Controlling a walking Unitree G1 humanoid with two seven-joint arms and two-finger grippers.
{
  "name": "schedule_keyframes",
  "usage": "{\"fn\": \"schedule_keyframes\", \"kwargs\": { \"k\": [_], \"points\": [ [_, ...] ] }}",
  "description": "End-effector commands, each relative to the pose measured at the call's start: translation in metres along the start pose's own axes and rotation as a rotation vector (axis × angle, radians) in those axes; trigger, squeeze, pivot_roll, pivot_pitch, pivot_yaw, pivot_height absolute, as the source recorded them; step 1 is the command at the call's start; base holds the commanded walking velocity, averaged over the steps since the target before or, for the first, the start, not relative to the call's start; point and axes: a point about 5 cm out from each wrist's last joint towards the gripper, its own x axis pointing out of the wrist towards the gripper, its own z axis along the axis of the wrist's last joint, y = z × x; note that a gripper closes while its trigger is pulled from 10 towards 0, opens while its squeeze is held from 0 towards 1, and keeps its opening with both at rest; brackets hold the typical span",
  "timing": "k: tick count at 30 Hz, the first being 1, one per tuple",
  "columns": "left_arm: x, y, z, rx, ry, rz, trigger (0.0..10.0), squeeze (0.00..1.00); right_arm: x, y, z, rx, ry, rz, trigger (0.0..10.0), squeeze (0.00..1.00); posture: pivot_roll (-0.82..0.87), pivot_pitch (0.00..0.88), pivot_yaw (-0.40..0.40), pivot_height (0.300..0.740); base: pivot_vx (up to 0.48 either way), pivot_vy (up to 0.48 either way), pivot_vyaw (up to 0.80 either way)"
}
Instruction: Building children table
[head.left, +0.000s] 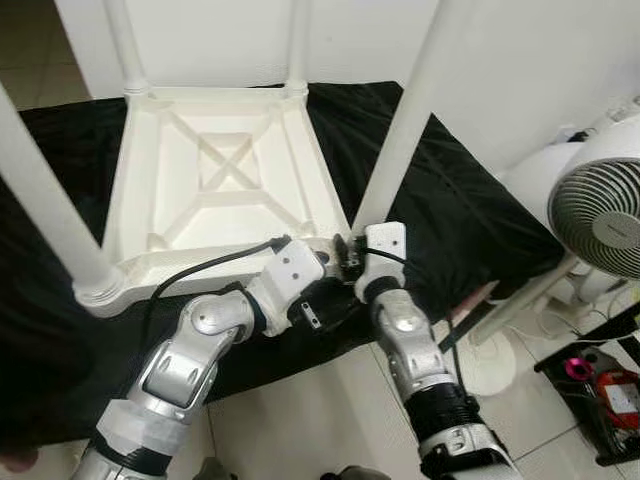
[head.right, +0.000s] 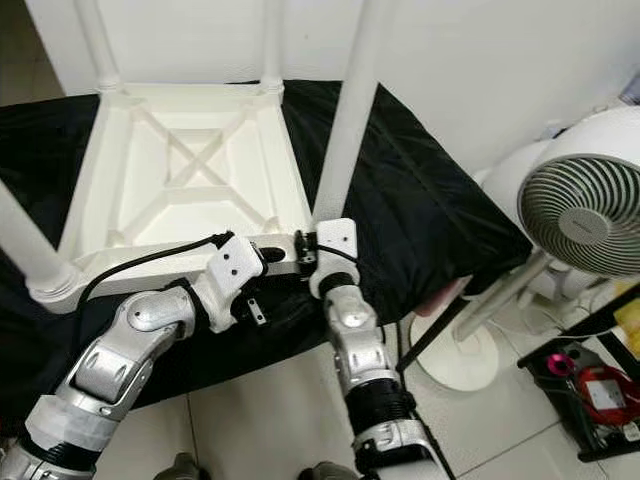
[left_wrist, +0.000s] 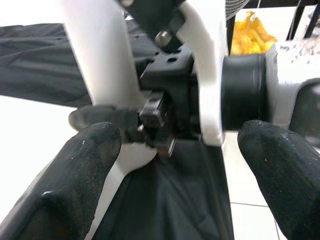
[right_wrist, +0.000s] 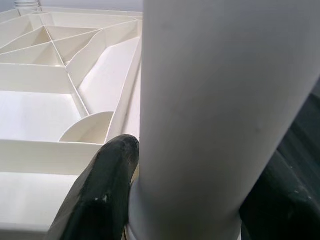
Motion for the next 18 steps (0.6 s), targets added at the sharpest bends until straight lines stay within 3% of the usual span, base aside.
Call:
{"fn": "schedule_keyframes", "kwargs": {
  "k": [1,4,5,7,8,15,16,17,18],
  "points": [
    [0.002,-0.001,0.0,0.013,0.003,0.01,10.0,0.0,-0.002,0.005,0.004,0.056,-0.005,0.016,10.0,0.0,-0.07,0.016,-0.064,0.74,0.0,0.0,0.0],
    [0.002,-0.001,0.0,0.013,0.003,0.01,10.0,0.0,-0.003,0.004,0.006,0.051,0.0,0.011,10.0,0.0,-0.07,0.016,-0.064,0.74,0.0,0.0,0.0],
    [0.002,-0.001,0.0,0.013,0.002,0.013,10.0,0.0,-0.004,0.003,0.006,0.065,0.001,0.002,10.0,0.36,-0.06,0.014,-0.071,0.74,0.0,0.0,0.0],
    [0.002,-0.001,0.0,0.013,0.001,0.015,10.0,0.0,-0.005,0.002,0.006,0.075,0.001,-0.005,10.0,0.36,-0.06,0.014,-0.071,0.74,0.0,0.0,0.0],
    [0.001,-0.001,0.0,0.012,0.002,0.02,10.0,0.0,-0.006,-0.001,0.009,0.078,-0.012,-0.015,10.0,1.0,-0.05,0.015,-0.074,0.74,0.0,0.0,0.0],
    [-0.001,-0.001,-0.001,0.01,0.004,0.025,10.0,0.0,-0.011,-0.008,0.013,0.047,-0.036,-0.02,10.0,1.0,-0.05,0.019,-0.076,0.74,0.0,0.0,0.0],
    [-0.001,-0.001,-0.001,0.01,0.005,0.026,10.0,0.0,-0.013,-0.01,0.013,0.033,-0.043,-0.013,10.0,0.83,-0.05,0.021,-0.075,0.74,0.0,0.0,0.0],
    [-0.001,-0.001,-0.001,0.01,0.005,0.026,10.0,0.0,-0.013,-0.01,0.013,0.033,-0.043,-0.013,10.0,0.83,-0.05,0.021,-0.075,0.74,0.0,0.0,0.0],
    [-0.001,-0.001,-0.001,0.01,0.005,0.028,10.0,0.0,-0.016,-0.012,0.013,0.032,-0.05,-0.001,10.0,0.0,-0.05,0.022,-0.074,0.74,0.0,0.0,0.0]
  ]
}}
